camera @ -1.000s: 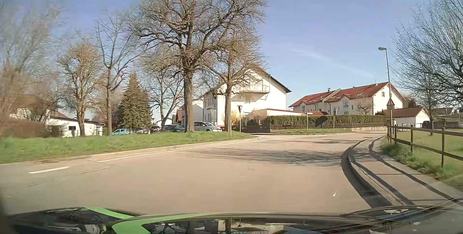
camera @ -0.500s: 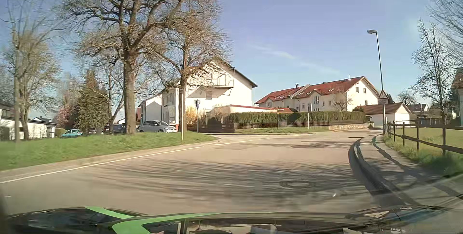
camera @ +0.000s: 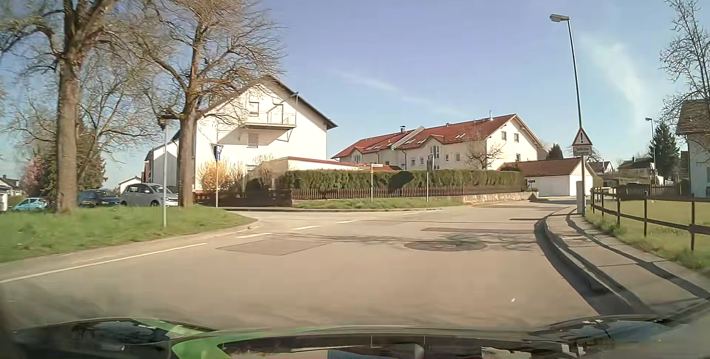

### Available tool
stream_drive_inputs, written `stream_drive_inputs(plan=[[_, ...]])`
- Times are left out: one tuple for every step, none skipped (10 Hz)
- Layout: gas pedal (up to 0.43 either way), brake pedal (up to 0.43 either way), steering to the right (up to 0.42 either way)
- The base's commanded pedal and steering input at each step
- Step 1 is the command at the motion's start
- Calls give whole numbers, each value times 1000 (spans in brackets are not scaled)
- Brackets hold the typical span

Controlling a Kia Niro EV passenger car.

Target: Follow the waypoints while adhering to traffic rules and regulations

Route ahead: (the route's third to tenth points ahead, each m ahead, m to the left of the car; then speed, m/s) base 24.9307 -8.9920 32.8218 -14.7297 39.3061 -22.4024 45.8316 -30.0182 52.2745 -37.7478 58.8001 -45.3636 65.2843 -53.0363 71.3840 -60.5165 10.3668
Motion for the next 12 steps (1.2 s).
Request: stream_drive_inputs(plan=[[138,0,116],[138,0,116],[138,0,116],[150,0,116],[157,0,115],[157,0,112],[157,0,112],[157,0,111],[157,0,111],[157,0,111],[157,0,111],[157,0,110]])
